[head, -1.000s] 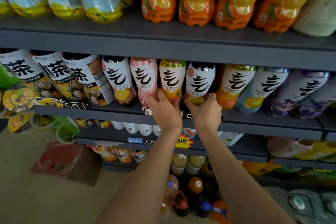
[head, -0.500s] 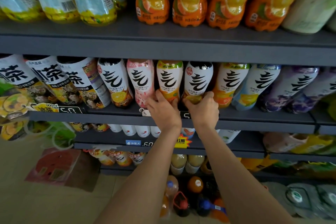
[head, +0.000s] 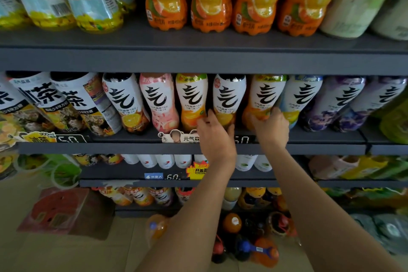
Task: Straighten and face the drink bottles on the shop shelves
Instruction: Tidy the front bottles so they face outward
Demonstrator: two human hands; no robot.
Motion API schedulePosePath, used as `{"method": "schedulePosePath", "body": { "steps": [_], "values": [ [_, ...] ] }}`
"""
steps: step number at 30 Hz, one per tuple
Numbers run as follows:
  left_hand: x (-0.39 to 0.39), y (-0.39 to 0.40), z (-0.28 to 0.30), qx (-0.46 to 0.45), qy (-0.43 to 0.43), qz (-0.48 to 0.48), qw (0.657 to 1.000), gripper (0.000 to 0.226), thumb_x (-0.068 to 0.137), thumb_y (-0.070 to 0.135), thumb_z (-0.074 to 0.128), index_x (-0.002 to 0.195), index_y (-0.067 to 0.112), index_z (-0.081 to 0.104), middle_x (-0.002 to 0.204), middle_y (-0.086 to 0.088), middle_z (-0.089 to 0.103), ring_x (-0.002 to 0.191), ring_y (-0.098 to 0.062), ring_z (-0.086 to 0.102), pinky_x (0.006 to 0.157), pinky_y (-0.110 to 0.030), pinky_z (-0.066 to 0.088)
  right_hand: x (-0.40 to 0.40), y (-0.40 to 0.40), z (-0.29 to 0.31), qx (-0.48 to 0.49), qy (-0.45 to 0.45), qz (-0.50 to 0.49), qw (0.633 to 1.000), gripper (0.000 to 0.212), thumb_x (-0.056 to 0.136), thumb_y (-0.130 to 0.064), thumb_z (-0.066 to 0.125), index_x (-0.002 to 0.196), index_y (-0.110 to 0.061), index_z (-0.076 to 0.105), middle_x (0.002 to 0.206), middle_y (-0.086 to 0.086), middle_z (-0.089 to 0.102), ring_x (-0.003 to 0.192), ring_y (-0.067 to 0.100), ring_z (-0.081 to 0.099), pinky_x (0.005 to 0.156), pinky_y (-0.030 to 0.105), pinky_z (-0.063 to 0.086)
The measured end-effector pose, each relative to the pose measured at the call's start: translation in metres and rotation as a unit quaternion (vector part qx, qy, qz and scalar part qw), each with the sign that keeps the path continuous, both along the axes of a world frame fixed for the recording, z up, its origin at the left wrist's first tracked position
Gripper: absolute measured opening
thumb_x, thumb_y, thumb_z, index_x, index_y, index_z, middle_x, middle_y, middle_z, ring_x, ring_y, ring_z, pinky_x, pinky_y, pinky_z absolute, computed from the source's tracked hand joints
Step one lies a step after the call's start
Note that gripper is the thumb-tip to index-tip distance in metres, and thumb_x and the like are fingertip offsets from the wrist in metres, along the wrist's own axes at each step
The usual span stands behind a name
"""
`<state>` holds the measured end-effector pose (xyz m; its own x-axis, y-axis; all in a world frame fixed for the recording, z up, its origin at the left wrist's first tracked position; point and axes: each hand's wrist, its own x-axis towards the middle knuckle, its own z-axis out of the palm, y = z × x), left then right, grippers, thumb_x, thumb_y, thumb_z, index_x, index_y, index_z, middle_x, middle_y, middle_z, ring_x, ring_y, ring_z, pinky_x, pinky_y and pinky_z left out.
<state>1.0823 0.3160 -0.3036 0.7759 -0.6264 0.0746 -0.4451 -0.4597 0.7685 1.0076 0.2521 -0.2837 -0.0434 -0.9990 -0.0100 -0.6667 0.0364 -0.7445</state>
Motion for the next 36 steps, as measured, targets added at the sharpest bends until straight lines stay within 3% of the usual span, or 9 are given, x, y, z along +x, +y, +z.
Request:
{"method": "schedulePosePath", "body": {
  "steps": [14, 17, 20, 23, 26, 36],
  "values": [
    [-0.001, -0.011, -0.007, -0.007, 0.003, 0.025, 1.000, 0.060, 0.083, 0.033, 0.068, 0.133, 0.010, 0.043, 0.127, -0.013, 0.041, 0.118, -0.029, 0.043, 0.092, -0.040, 0.043, -0.008, -0.002, -0.005, -0.005, 0.005, 0.070, 0.998, 0.051, 0.077, -0.039, 0.069, 0.108, -0.003, 0.052, 0.106, 0.016, 0.061, 0.099, 0.036, 0.059, 0.079, 0.047, 0.051],
    [-0.007, -0.003, -0.012, -0.074, -0.010, 0.031, 0.997, 0.048, 0.081, 0.024, 0.071, 0.119, 0.003, 0.050, 0.116, -0.014, 0.048, 0.103, -0.031, 0.052, 0.087, -0.045, 0.048, -0.021, 0.004, -0.003, -0.013, -0.019, 0.055, 0.998, 0.055, 0.078, -0.043, 0.069, 0.117, -0.008, 0.054, 0.097, 0.013, 0.067, 0.092, 0.033, 0.063, 0.078, 0.047, 0.052],
    [-0.029, 0.002, -0.018, -0.117, -0.072, -0.021, 0.990, 0.027, 0.082, 0.013, 0.068, 0.103, 0.001, 0.056, 0.099, -0.014, 0.054, 0.090, -0.030, 0.055, 0.078, -0.047, 0.050, -0.053, 0.001, 0.006, -0.054, -0.053, -0.028, 0.997, 0.047, 0.083, -0.042, 0.066, 0.116, -0.010, 0.057, 0.091, 0.012, 0.070, 0.094, 0.030, 0.063, 0.080, 0.042, 0.051],
    [-0.051, -0.010, -0.010, -0.095, -0.054, -0.070, 0.992, 0.042, 0.085, 0.019, 0.066, 0.120, 0.002, 0.051, 0.115, -0.015, 0.052, 0.109, -0.029, 0.050, 0.092, -0.041, 0.046, -0.073, -0.016, 0.011, -0.035, -0.018, -0.037, 0.999, 0.057, 0.083, -0.041, 0.067, 0.126, -0.007, 0.050, 0.108, 0.015, 0.065, 0.106, 0.032, 0.058, 0.078, 0.037, 0.045],
    [-0.061, -0.027, 0.003, -0.047, 0.021, -0.036, 0.998, 0.062, 0.087, 0.031, 0.063, 0.138, 0.007, 0.036, 0.134, -0.014, 0.037, 0.125, -0.027, 0.036, 0.101, -0.034, 0.035, -0.070, -0.034, 0.011, 0.020, 0.010, 0.008, 1.000, 0.060, 0.079, -0.041, 0.070, 0.121, -0.005, 0.048, 0.118, 0.017, 0.059, 0.109, 0.035, 0.055, 0.078, 0.040, 0.045],
    [-0.074, -0.053, -0.001, -0.042, 0.037, 0.034, 0.998, 0.056, 0.089, 0.026, 0.060, 0.137, 0.006, 0.040, 0.138, -0.015, 0.032, 0.124, -0.032, 0.034, 0.100, -0.033, 0.028, -0.069, -0.041, 0.008, 0.019, 0.051, 0.049, 0.997, 0.058, 0.076, -0.041, 0.072, 0.112, -0.003, 0.048, 0.115, 0.016, 0.060, 0.107, 0.036, 0.056, 0.073, 0.038, 0.043]
  ]
}}
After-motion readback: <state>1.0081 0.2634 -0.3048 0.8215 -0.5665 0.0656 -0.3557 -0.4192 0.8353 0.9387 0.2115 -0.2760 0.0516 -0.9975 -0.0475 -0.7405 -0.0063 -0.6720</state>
